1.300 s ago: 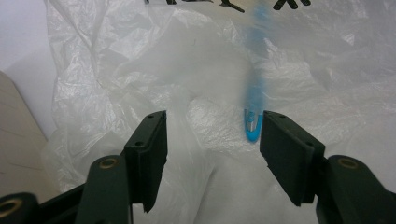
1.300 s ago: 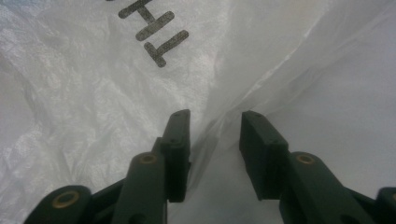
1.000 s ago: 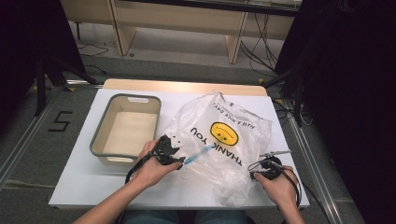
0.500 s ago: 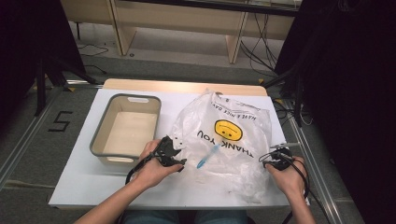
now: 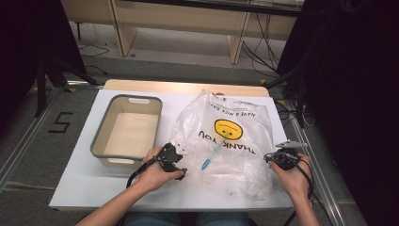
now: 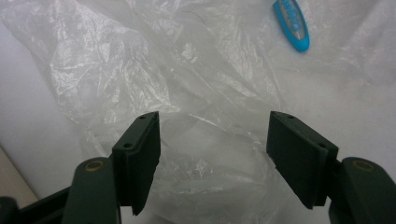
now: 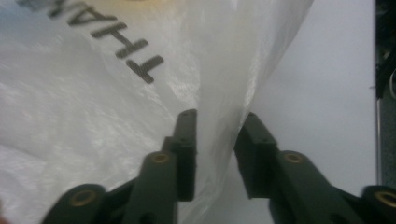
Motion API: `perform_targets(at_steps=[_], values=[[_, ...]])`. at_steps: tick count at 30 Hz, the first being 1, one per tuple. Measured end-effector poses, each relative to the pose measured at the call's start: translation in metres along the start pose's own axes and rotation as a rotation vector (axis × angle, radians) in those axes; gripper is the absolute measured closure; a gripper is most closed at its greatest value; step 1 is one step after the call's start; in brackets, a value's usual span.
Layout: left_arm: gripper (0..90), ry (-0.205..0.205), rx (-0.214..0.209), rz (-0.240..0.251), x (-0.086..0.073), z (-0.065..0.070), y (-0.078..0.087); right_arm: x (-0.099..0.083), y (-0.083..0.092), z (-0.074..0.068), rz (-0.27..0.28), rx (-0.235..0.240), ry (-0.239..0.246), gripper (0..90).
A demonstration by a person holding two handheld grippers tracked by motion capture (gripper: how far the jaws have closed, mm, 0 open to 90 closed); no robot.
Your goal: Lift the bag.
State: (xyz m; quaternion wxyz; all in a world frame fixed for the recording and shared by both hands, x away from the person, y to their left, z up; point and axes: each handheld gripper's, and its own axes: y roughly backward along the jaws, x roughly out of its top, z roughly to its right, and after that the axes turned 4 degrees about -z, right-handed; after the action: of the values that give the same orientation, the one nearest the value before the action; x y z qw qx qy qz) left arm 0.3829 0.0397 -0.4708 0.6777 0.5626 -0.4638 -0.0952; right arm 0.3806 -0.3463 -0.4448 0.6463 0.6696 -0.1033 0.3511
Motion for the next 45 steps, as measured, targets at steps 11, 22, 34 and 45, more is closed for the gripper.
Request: perform_targets(at_steps=[11, 22, 34, 45], values=[[35.7, 0.027, -0.023, -0.017, -0.003, 0.001, -0.004, -0.010, 0.034, -0.026, 0.096, 0.128, 0.128, 42.8], [36.1, 0.066, -0.055, -0.031, -0.004, -0.001, -0.006, -0.035, 0.011, -0.043, -0.069, 0.321, 0.164, 30.0], [39.0, 0.075, -0.061, -0.042, -0.004, 0.000, -0.005, -0.044, 0.004, -0.047, -0.144, 0.324, 0.278, 23.9], [56.8, 0.087, -0.062, -0.074, -0.003, 0.002, -0.001, -0.044, 0.005, -0.044, -0.140, 0.278, 0.331, 42.0]])
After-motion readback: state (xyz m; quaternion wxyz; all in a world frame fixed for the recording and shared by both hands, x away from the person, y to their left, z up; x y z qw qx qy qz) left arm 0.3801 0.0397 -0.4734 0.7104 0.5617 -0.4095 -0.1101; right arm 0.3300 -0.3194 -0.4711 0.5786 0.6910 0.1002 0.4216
